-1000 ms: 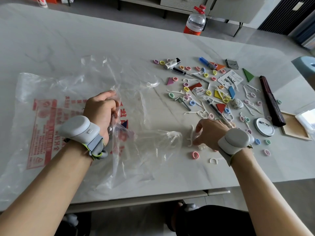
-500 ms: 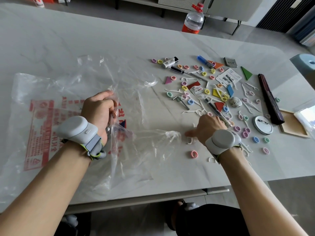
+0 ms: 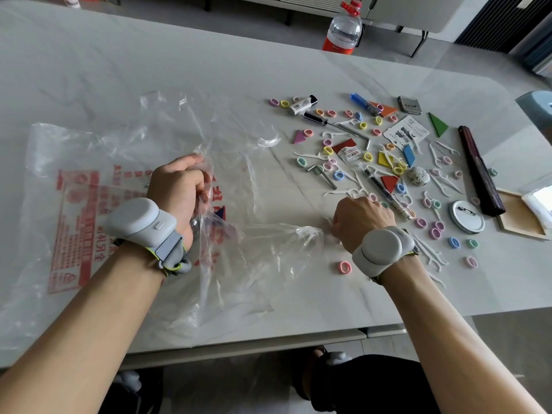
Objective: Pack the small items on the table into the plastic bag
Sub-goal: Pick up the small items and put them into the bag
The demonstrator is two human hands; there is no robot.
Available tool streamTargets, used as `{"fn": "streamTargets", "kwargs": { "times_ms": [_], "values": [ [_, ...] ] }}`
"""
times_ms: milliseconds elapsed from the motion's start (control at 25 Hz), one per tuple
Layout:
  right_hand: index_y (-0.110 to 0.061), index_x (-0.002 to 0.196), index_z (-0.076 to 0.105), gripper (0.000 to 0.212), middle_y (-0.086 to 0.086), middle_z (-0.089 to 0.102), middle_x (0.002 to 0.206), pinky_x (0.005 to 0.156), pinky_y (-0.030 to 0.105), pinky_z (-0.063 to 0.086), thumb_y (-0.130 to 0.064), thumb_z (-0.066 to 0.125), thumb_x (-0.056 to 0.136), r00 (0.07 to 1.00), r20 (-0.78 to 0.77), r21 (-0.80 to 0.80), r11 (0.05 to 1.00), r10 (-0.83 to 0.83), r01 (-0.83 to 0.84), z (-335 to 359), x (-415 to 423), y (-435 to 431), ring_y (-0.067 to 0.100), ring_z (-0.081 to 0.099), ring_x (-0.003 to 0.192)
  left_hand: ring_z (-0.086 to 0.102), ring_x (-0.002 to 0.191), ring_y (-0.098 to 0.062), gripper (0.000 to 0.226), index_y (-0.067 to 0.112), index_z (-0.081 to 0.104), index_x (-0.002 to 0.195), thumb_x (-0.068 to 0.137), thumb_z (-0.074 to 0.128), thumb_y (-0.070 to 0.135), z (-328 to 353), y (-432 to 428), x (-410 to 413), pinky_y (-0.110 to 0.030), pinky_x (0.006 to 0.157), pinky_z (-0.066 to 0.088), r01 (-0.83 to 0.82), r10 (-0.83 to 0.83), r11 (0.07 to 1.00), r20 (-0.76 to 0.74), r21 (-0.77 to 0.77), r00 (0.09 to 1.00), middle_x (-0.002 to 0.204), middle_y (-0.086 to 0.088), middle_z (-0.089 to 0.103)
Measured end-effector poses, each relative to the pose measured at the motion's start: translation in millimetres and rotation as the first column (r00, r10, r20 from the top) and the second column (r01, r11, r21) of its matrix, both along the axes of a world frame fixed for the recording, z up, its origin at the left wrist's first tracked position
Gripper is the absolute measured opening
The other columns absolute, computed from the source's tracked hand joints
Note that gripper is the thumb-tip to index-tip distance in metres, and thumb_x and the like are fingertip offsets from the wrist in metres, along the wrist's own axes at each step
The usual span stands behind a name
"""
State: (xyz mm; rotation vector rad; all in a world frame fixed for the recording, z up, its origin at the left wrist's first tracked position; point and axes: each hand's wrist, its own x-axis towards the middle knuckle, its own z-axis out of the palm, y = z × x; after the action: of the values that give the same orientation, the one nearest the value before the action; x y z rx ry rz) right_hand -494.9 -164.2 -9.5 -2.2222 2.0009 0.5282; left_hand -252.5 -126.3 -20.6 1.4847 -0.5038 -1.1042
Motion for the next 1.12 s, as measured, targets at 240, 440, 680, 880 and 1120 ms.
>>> {"fn": "streamTargets", "kwargs": {
  "times_ms": [240, 440, 680, 880, 1120],
  "values": [
    [-0.011, 0.082, 0.065, 0.014, 0.0, 0.043, 0.065, 0.049, 0.023, 0.032, -0.025, 0.063, 0.083, 1.0, 0.023, 0.033, 0.999, 0.005, -0.005, 3.5, -2.6, -0.4, 0.022, 0.047, 0.067, 0.043, 0.049, -0.016, 0.059, 0.01, 0.065, 0.115, 0.067, 0.036, -0.009, -2.2, -2.5, 1.5, -0.022, 0.043, 0.032, 0.005, -0.005, 1.0, -0.004, 0.001, 1.0, 0.07, -0.004, 0.059],
    [-0.019, 0.096, 0.07, 0.015, -0.001, 0.066, 0.086, 0.071, 0.032, 0.053, -0.024, 0.065, 0.082, 0.994, 0.083, 0.169, 0.982, 0.067, -0.081, 21.5, -20.2, 6.5, 0.019, 0.059, 0.078, 0.043, 0.042, -0.009, 0.059, 0.013, 0.066, 0.115, 0.068, 0.037, -0.009, -0.2, -3.2, -1.1, -0.017, 0.039, 0.034, -0.001, 0.0, 1.0, 0.03, 0.021, 1.0, 0.072, -0.001, 0.061],
    [-0.03, 0.092, 0.066, 0.026, -0.002, 0.064, 0.095, 0.084, 0.036, 0.053, -0.043, 0.077, 0.072, 0.997, 0.008, 0.323, 0.943, 0.081, -0.079, 16.5, -25.2, 17.8, 0.022, 0.061, 0.092, 0.042, 0.045, -0.012, 0.06, 0.014, 0.066, 0.115, 0.067, 0.038, -0.007, -0.8, -2.9, -2.1, -0.02, 0.042, 0.031, 0.007, -0.008, 1.0, 0.048, 0.022, 0.999, 0.068, 0.001, 0.06],
    [-0.022, 0.098, 0.065, 0.029, 0.0, 0.059, 0.084, 0.067, 0.029, 0.048, -0.04, 0.074, 0.077, 0.993, -0.023, 0.254, 0.961, 0.115, -0.105, 14.5, -11.1, 19.1, 0.022, 0.058, 0.083, 0.043, 0.044, -0.011, 0.06, 0.015, 0.066, 0.114, 0.067, 0.037, -0.008, -0.9, -2.8, -1.6, -0.02, 0.043, 0.033, 0.007, -0.008, 1.0, 0.035, 0.026, 0.999, 0.067, 0.001, 0.059],
    [-0.018, 0.091, 0.061, 0.015, 0.003, 0.053, 0.083, 0.065, 0.032, 0.041, -0.03, 0.052, 0.093, 0.985, -0.059, 0.17, 0.974, 0.165, -0.153, 8.4, -1.0, 11.9, 0.026, 0.053, 0.081, 0.044, 0.044, -0.013, 0.06, 0.014, 0.066, 0.113, 0.065, 0.038, -0.008, -4.9, -2.3, 2.5, -0.028, 0.049, 0.036, 0.013, -0.013, 1.0, 0.022, 0.007, 1.0, 0.061, 0.001, 0.058]
  ]
}}
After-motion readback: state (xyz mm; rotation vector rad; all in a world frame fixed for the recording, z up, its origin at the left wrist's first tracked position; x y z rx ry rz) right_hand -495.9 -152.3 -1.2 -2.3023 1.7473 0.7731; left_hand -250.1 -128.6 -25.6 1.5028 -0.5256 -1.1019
